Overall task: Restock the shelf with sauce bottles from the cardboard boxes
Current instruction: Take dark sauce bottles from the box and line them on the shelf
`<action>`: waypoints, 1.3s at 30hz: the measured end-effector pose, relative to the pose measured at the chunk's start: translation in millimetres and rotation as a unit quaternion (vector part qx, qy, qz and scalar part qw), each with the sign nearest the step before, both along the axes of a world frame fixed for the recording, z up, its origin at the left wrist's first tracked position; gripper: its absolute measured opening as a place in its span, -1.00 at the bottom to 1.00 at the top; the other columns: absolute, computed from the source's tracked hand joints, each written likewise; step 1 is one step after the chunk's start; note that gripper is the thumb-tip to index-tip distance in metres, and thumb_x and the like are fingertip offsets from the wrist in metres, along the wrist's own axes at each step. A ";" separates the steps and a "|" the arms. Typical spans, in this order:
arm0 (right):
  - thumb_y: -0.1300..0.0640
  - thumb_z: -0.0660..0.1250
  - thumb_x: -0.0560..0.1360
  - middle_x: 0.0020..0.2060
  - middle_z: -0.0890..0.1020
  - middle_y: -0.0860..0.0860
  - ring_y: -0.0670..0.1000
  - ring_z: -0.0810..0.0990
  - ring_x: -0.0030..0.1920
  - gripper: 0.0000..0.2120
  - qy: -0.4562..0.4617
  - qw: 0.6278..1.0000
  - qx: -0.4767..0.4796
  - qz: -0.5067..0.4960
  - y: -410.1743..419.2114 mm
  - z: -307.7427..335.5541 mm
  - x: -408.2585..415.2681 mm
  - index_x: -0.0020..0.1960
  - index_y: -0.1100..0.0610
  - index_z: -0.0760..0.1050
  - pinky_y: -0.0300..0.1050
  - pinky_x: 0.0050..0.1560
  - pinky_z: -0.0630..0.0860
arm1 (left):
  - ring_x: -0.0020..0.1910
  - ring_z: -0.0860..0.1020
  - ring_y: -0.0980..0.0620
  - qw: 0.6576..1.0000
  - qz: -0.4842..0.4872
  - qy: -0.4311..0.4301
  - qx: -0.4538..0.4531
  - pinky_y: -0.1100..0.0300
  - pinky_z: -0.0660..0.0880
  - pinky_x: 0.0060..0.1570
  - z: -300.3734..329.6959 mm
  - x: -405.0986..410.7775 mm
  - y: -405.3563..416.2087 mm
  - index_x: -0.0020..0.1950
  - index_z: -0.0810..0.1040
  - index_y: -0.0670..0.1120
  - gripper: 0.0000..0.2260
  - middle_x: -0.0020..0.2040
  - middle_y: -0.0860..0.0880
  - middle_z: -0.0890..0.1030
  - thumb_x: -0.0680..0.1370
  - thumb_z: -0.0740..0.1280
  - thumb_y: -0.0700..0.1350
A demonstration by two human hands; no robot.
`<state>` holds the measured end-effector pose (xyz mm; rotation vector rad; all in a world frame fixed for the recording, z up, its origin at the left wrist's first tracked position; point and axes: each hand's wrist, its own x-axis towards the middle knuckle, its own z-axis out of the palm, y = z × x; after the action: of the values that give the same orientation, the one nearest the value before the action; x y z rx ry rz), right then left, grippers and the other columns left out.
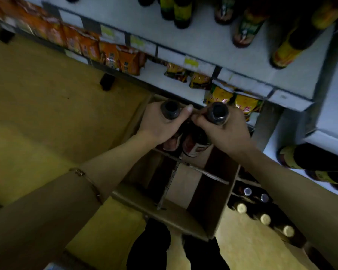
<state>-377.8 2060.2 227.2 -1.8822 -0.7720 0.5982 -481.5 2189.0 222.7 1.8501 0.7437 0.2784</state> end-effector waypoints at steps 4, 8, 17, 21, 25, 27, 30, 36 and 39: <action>0.16 0.42 0.39 -0.32 0.66 0.20 0.15 0.63 -0.24 -0.79 -0.040 0.997 0.063 -0.030 -16.2 100.8 11.1 -0.26 0.33 0.59 0.15 -0.22 0.53 | -0.23 0.66 0.08 0.992 -0.036 -0.091 0.075 0.08 0.61 -0.22 90.8 4.7 -14.4 -0.31 0.59 0.00 -0.82 -0.30 0.06 0.66 0.47 0.40 0.03; 0.08 0.40 0.35 -0.41 0.60 0.20 0.17 0.60 -0.34 -0.70 -0.109 0.990 0.078 -0.037 -32.6 194.8 18.3 -0.35 0.33 0.52 0.12 -0.33 0.49 | -0.37 0.63 -0.14 0.973 -0.115 -0.128 0.156 -0.08 0.52 -0.41 179.7 10.5 -24.9 -0.34 0.58 -0.29 -0.58 -0.37 -0.19 0.63 0.47 0.33 0.07; 0.19 0.41 0.33 -0.43 0.68 -0.01 -0.07 0.66 -0.35 -0.87 -0.144 0.966 0.127 -0.175 -84.3 398.2 3.3 -0.39 0.14 0.63 -0.15 -0.24 0.59 | -0.30 0.66 -0.18 0.951 -0.233 -0.198 0.047 -0.08 0.60 -0.09 382.5 29.9 -44.0 -0.46 0.58 0.02 -0.72 -0.40 -0.07 0.65 0.44 0.37 -0.22; 0.23 0.40 0.35 -0.43 0.68 -0.03 -0.05 0.67 -0.36 -0.87 -0.182 0.948 0.147 -0.214 -107.3 485.1 -16.5 -0.38 0.15 0.59 -0.14 -0.20 0.61 | -0.28 0.66 -0.20 0.919 -0.310 -0.239 0.050 -0.13 0.59 -0.04 465.8 28.6 -67.6 -0.40 0.58 -0.13 -0.83 -0.38 -0.10 0.66 0.41 0.38 -0.20; 0.28 0.37 0.39 -0.45 0.67 0.04 -0.02 0.65 -0.42 -0.89 -0.220 0.925 0.174 -0.257 -139.8 560.1 -42.6 -0.28 0.30 0.57 -0.17 -0.28 0.60 | -0.31 0.64 -0.20 0.893 -0.358 -0.273 0.014 -0.02 0.60 -0.05 537.9 27.6 -94.0 -0.41 0.55 -0.22 -0.83 -0.40 -0.15 0.65 0.37 0.38 -0.21; 0.28 0.36 0.40 -0.44 0.67 0.07 -0.03 0.63 -0.46 -0.85 -0.234 0.911 0.179 -0.288 -157.0 590.0 -57.4 -0.24 0.39 0.56 -0.22 -0.33 0.56 | -0.35 0.63 -0.17 0.881 -0.380 -0.283 -0.017 0.05 0.60 -0.12 564.3 26.3 -108.0 -0.42 0.52 -0.24 -0.85 -0.43 -0.16 0.63 0.34 0.38 -0.23; 0.26 0.36 0.39 -0.46 0.66 0.09 0.07 0.64 -0.44 -0.85 -0.259 0.895 0.172 -0.321 -182.1 626.2 -74.8 -0.33 0.31 0.55 -0.06 -0.30 0.60 | -0.41 0.61 -0.14 0.860 -0.417 -0.292 -0.023 0.05 0.58 -0.15 594.9 24.5 -134.4 -0.39 0.48 -0.25 -0.85 -0.45 -0.17 0.61 0.37 0.39 -0.30; 0.27 0.36 0.35 -0.42 0.66 0.19 0.12 0.62 -0.45 -0.84 -0.285 0.852 0.163 -0.408 -240.1 684.5 -111.7 -0.36 0.35 0.55 -0.06 -0.32 0.58 | -0.38 0.59 -0.16 0.819 -0.480 -0.312 -0.031 0.08 0.56 -0.14 649.6 23.0 -202.7 -0.40 0.49 -0.22 -0.80 -0.46 -0.16 0.62 0.43 0.34 -0.34; 0.28 0.35 0.35 -0.44 0.65 0.19 0.07 0.59 -0.49 -0.84 -0.279 0.832 0.159 -0.452 -274.7 704.7 -127.4 -0.33 0.39 0.55 -0.15 -0.37 0.53 | -0.37 0.59 -0.19 0.793 -0.518 -0.318 -0.050 0.10 0.57 -0.17 673.0 25.1 -242.9 -0.47 0.52 -0.19 -0.78 -0.47 -0.17 0.61 0.39 0.35 -0.29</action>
<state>-505.2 1785.5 931.9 -1.8417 -0.2125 -0.6672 -456.4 1946.1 895.7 1.6384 -0.7312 0.1075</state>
